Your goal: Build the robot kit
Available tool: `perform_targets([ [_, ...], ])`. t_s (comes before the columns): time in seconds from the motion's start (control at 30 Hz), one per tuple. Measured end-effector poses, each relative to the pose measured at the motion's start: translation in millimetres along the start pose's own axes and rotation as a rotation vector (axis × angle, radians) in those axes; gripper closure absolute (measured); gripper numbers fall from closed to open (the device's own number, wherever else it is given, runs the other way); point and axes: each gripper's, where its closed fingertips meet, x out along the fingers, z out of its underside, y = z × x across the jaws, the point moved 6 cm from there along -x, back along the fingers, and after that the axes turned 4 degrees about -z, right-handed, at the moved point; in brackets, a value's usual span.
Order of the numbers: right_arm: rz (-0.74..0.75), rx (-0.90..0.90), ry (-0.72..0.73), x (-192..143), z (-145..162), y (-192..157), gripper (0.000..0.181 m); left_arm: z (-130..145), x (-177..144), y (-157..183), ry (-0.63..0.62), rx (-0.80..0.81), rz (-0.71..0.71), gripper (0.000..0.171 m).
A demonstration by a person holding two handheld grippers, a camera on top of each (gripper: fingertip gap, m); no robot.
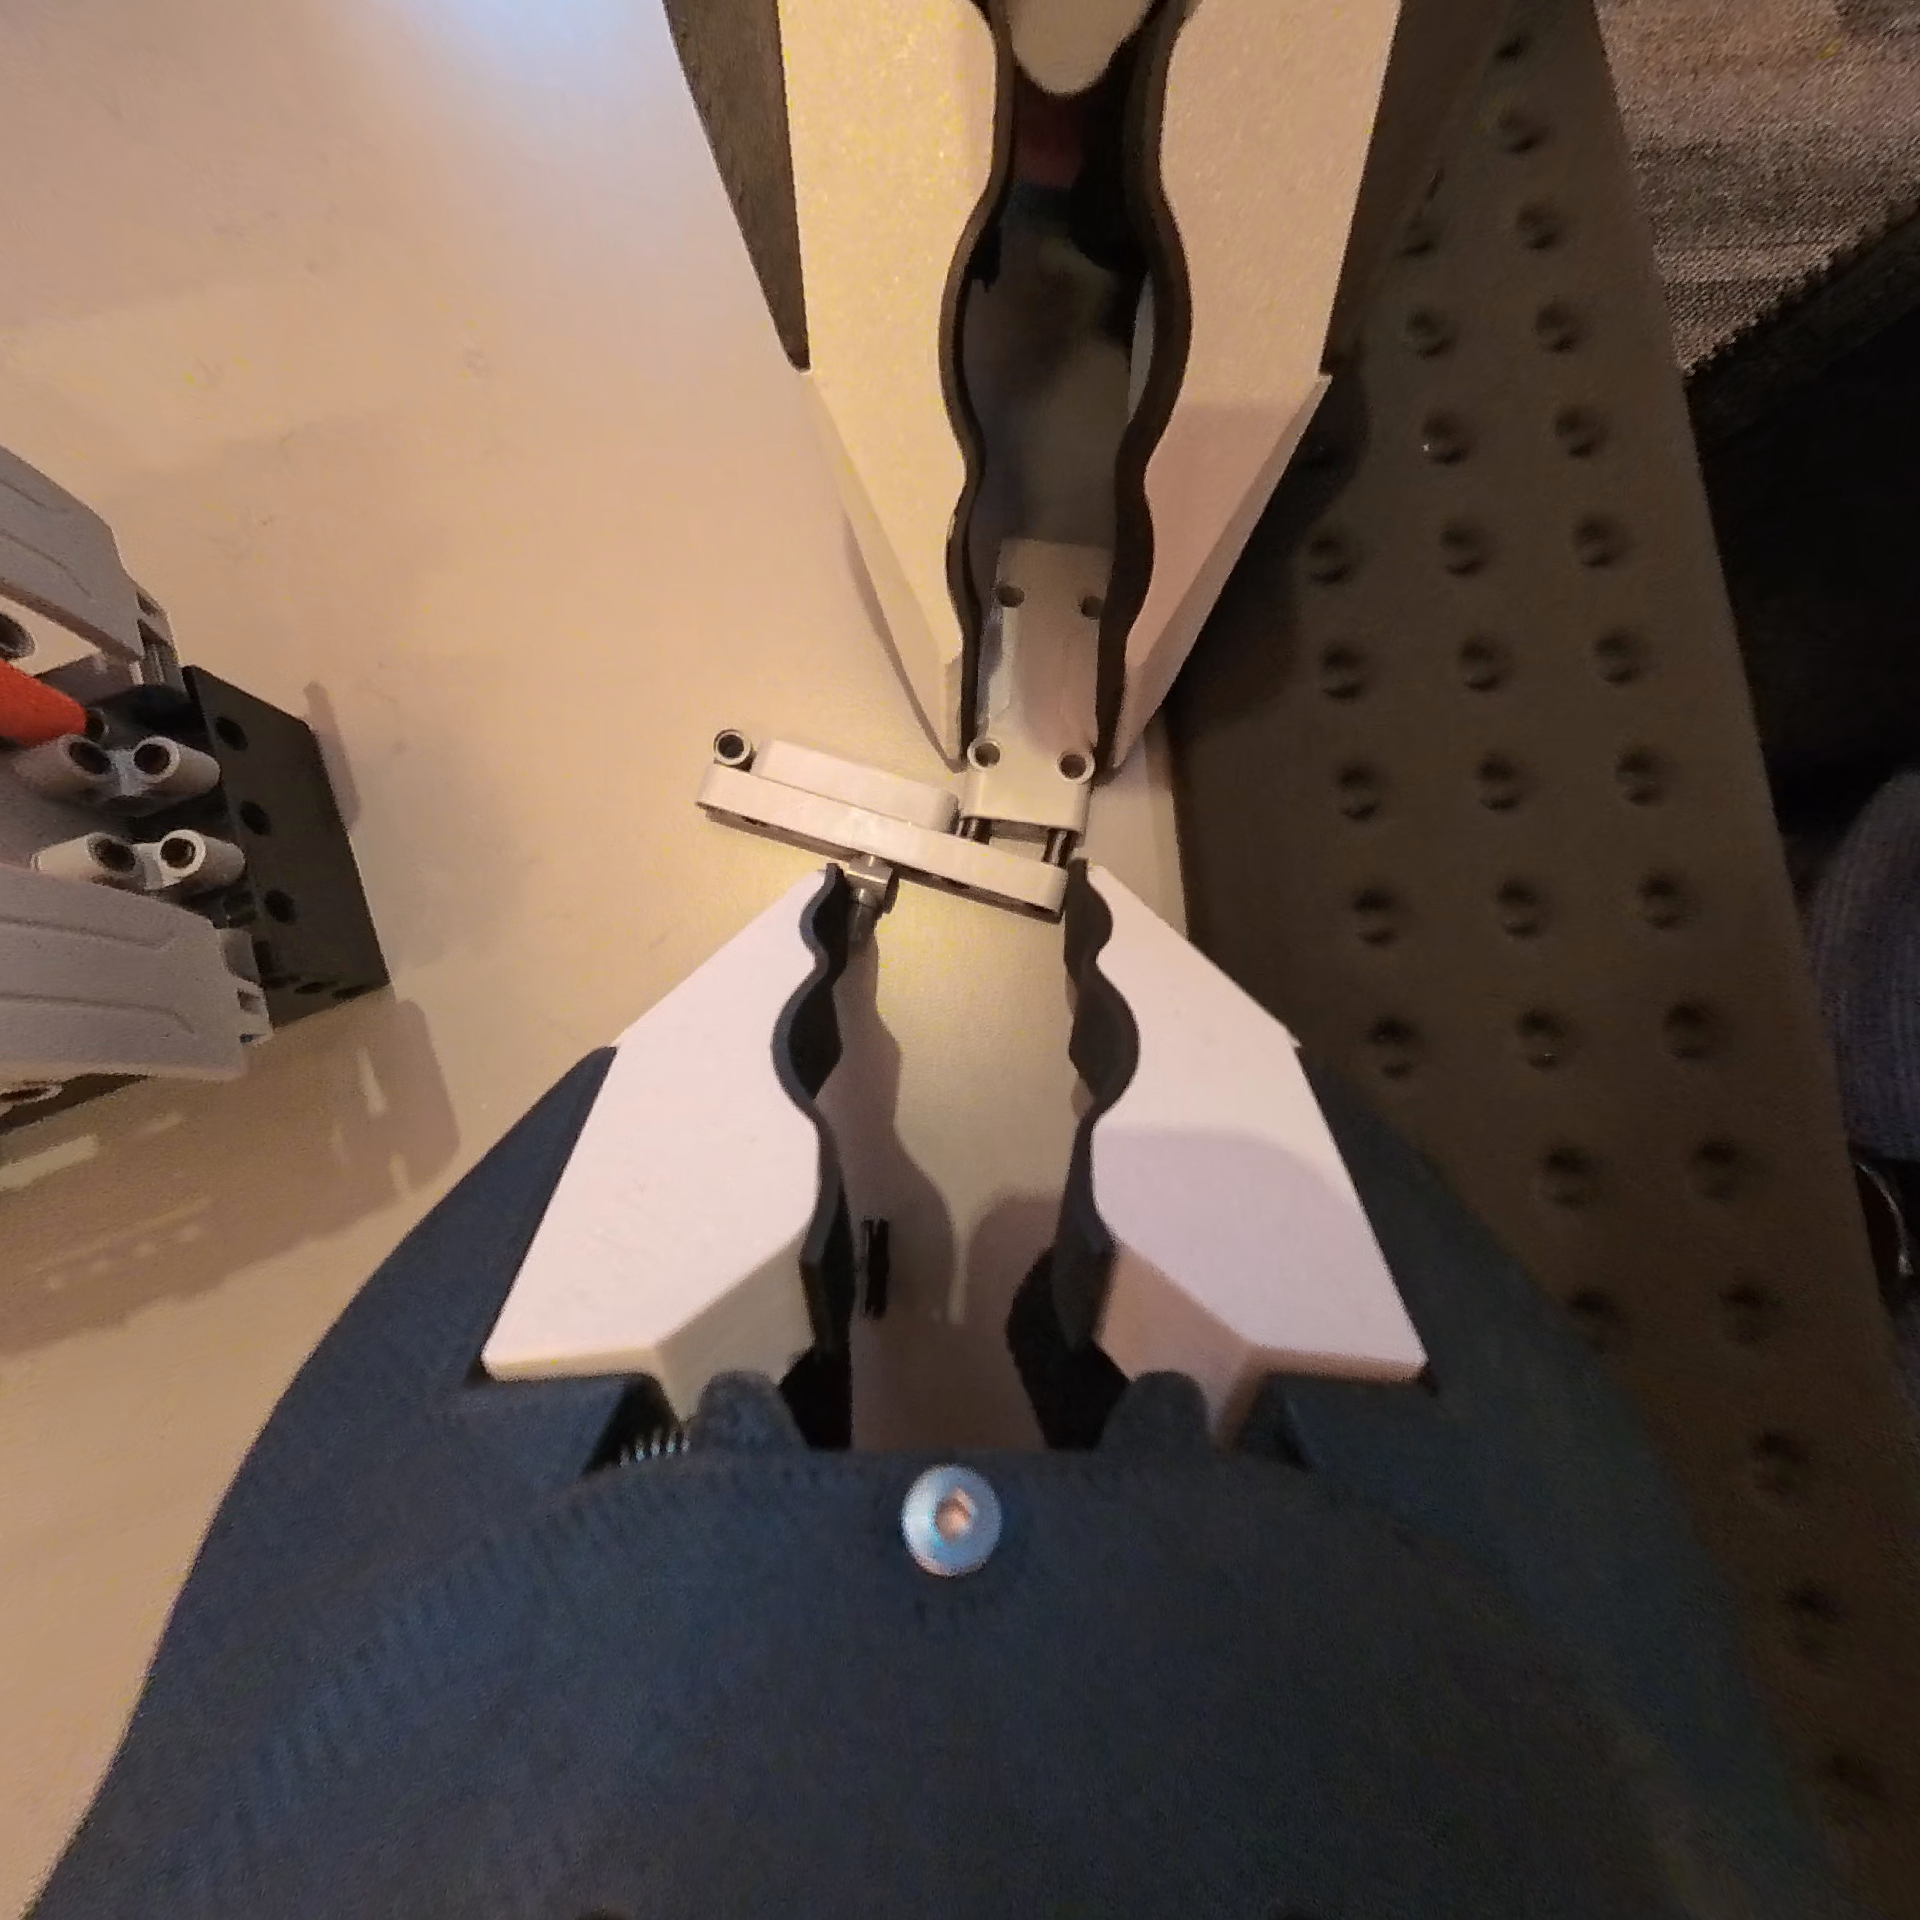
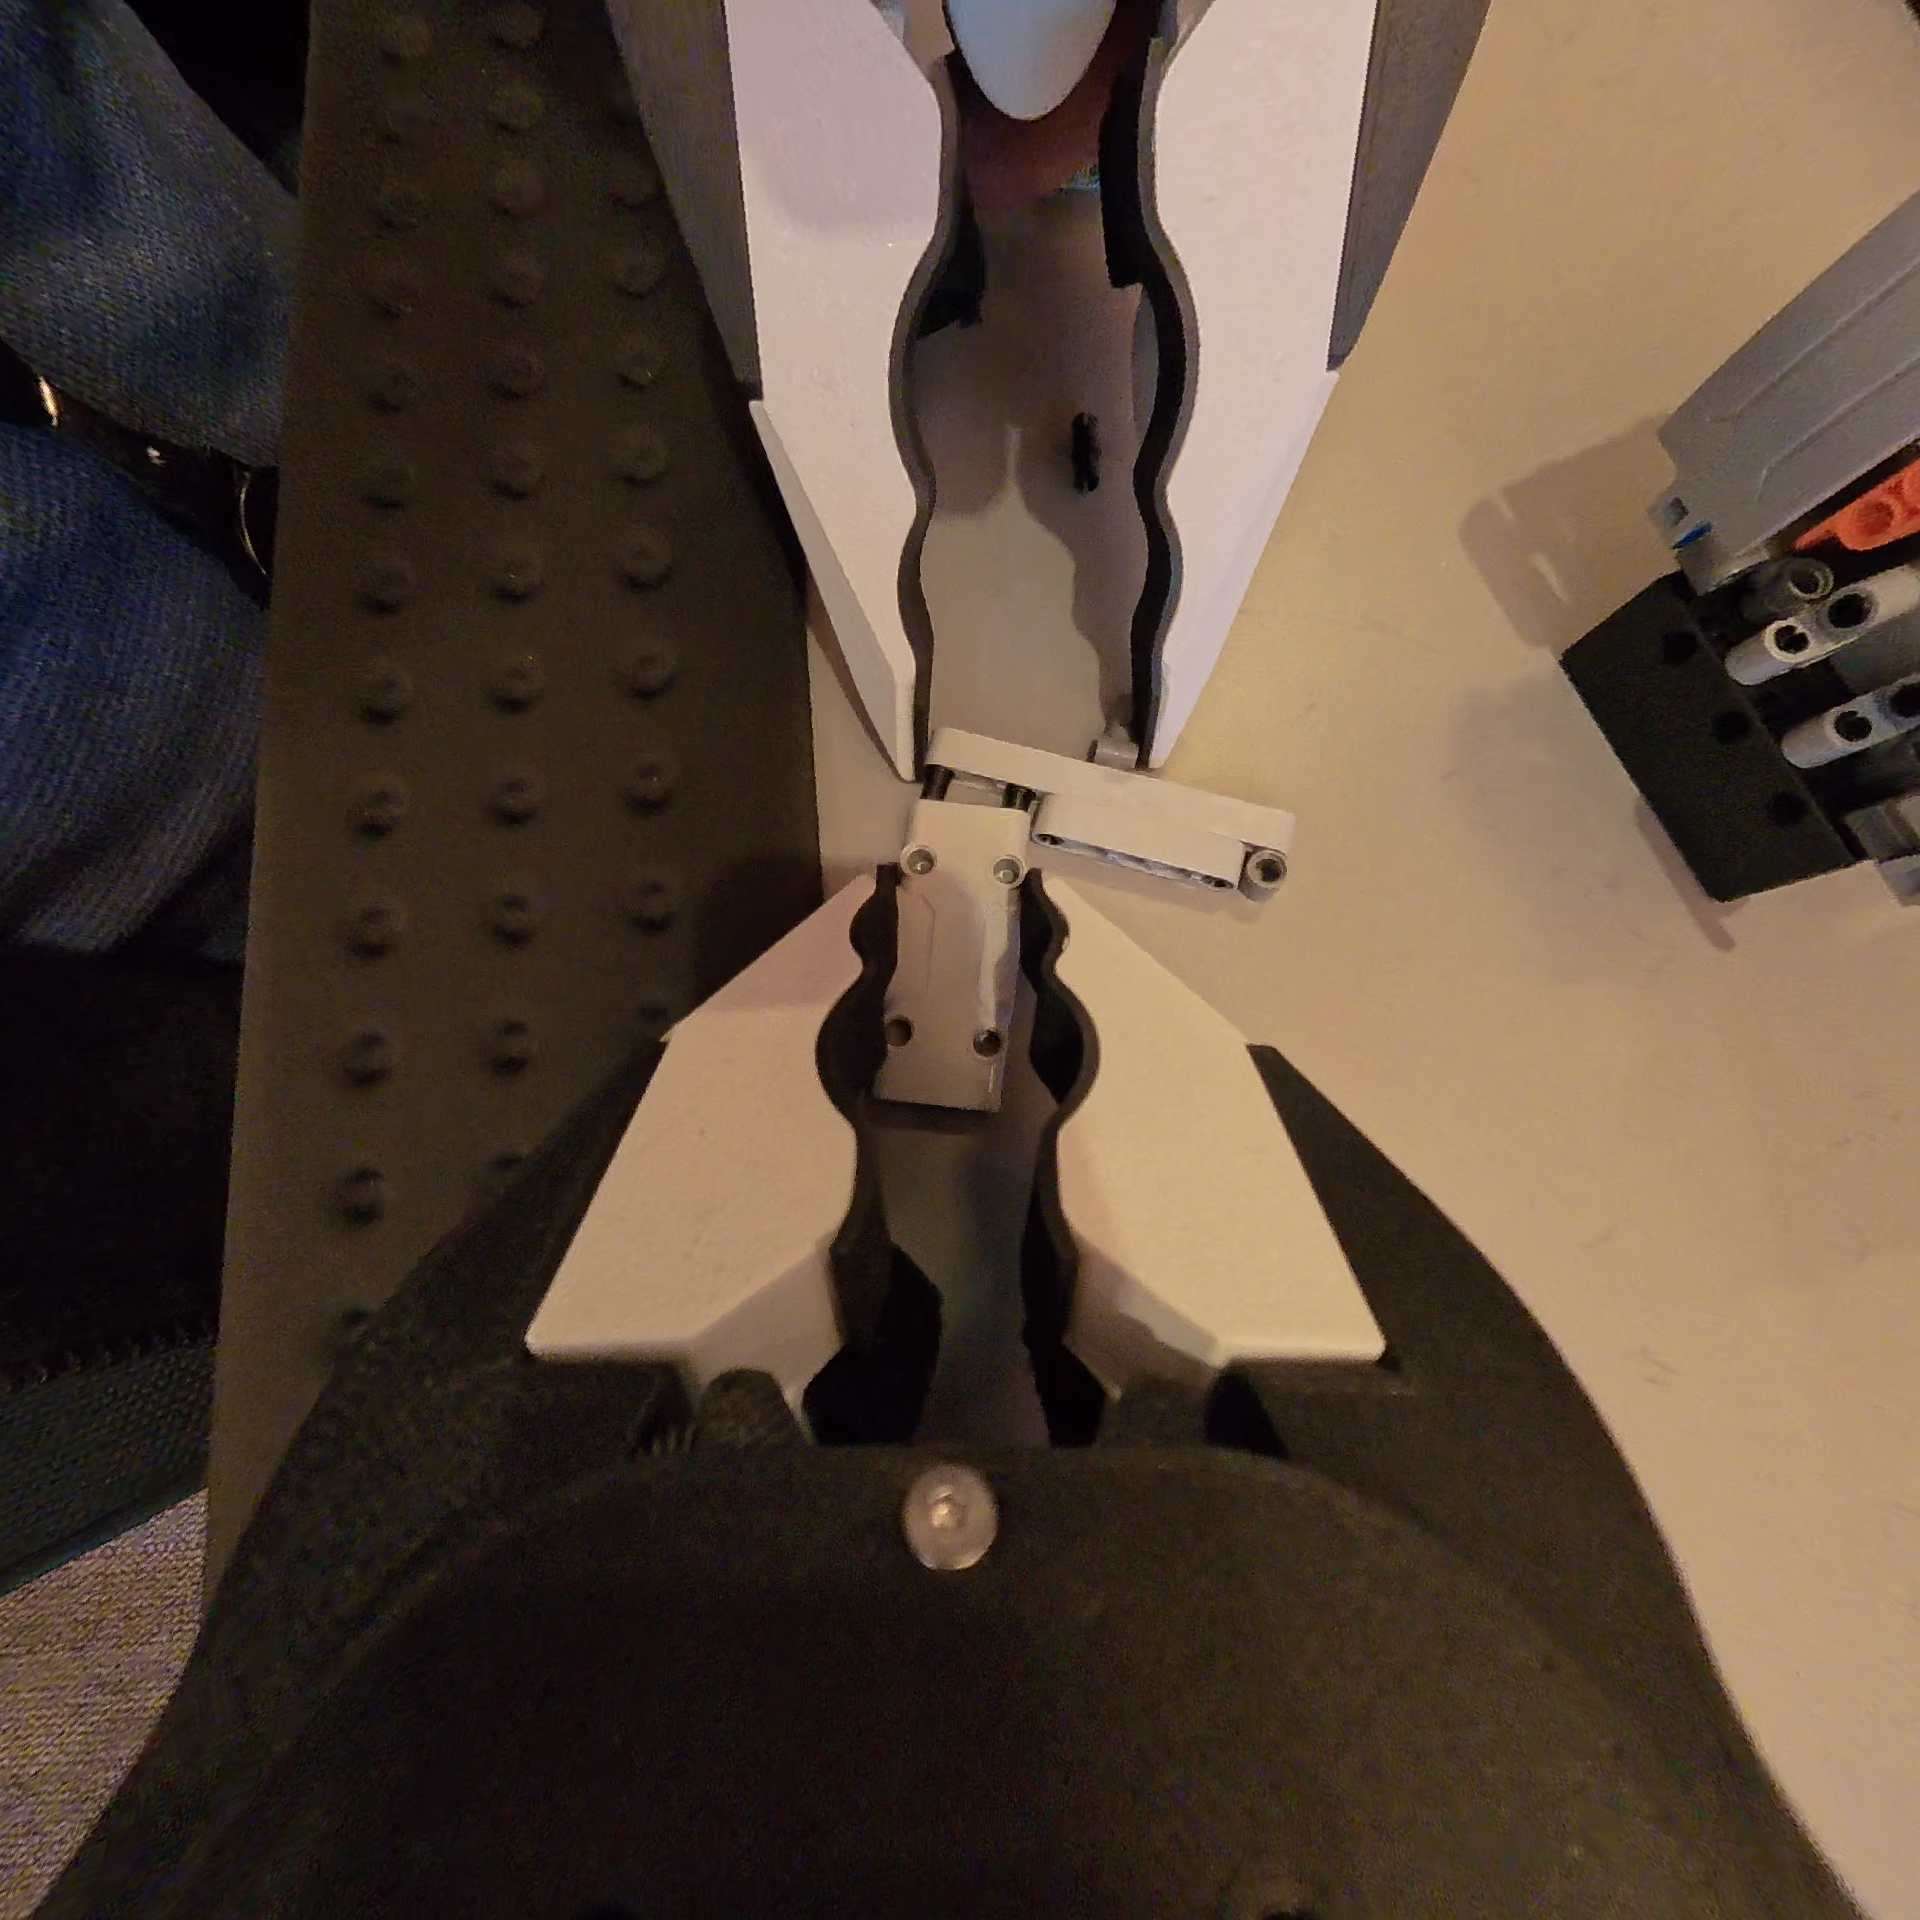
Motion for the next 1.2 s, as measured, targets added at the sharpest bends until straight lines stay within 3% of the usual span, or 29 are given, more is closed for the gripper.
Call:
perform_targets([
  [0.63,0.052,0.034,-0.012,1.7,-2.4,-0.8,0.16,-1.4,1.6,1.4,0.015,-0.035,-0.04,0.132],
  [0.77,0.044,0.021,0.001,1.7,-2.4,-0.2,0.16,0.0,-2.0,1.5,0.002,-0.031,0.037,0.125],
  [0.83,0.038,0.014,-0.001,1.8,-2.6,0.4,0.16,0.9,-2.1,-2.5,0.015,-0.047,0.04,0.133],
  [1.2,0.038,0.023,-0.005,1.7,-2.3,0.7,0.16,-0.9,1.2,-1.4,0.024,-0.002,0.002,0.132],
])
